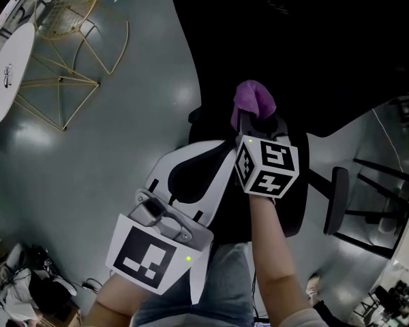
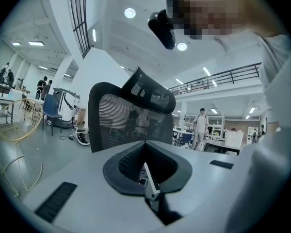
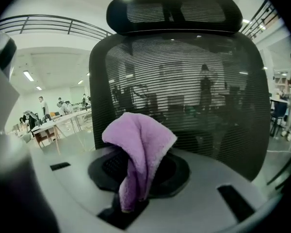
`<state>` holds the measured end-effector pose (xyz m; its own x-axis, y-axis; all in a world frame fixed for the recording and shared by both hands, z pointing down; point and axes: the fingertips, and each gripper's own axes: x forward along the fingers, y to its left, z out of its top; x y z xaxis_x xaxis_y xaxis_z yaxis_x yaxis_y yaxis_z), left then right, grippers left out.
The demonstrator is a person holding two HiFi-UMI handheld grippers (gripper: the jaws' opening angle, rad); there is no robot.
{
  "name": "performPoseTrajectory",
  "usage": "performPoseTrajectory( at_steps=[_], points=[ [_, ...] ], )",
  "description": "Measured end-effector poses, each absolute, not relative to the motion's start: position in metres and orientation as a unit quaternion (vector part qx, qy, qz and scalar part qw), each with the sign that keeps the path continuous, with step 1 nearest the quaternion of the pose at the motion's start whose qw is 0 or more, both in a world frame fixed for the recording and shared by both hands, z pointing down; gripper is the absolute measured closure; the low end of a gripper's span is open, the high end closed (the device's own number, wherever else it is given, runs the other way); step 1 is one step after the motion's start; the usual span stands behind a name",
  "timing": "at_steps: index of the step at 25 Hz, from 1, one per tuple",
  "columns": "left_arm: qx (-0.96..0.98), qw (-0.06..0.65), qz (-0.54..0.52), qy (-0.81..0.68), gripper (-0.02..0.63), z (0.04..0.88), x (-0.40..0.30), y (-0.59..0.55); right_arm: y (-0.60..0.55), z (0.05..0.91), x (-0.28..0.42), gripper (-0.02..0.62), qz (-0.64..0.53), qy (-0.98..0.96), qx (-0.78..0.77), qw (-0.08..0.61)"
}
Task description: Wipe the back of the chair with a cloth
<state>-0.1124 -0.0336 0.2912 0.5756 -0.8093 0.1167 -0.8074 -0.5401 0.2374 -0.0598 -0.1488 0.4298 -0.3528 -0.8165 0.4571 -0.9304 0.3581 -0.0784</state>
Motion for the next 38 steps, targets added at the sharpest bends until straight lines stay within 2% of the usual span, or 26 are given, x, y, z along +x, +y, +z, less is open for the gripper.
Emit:
performPoseTrajectory(
  at_steps=[16,27,38],
  points=[
    [0.871,0.137,-0.01,-0.472,0.594,0.293,-0.14,-0.024,-0.131,0.434,-0.122,0.495,0.165,-0.83,0.501,0.183],
    [0.869,0.133,-0.002,-0.476,0.594,0.298,-0.142,-0.026,-0.131,0.44,-0.118,0.497,0.169,-0.837,0.495,0.159],
    [0.864,0.128,0.013,-0.486,0.594,0.306,-0.147,-0.029,-0.128,0.465,-0.109,0.497,0.189,-0.831,0.494,0.173]
  ],
)
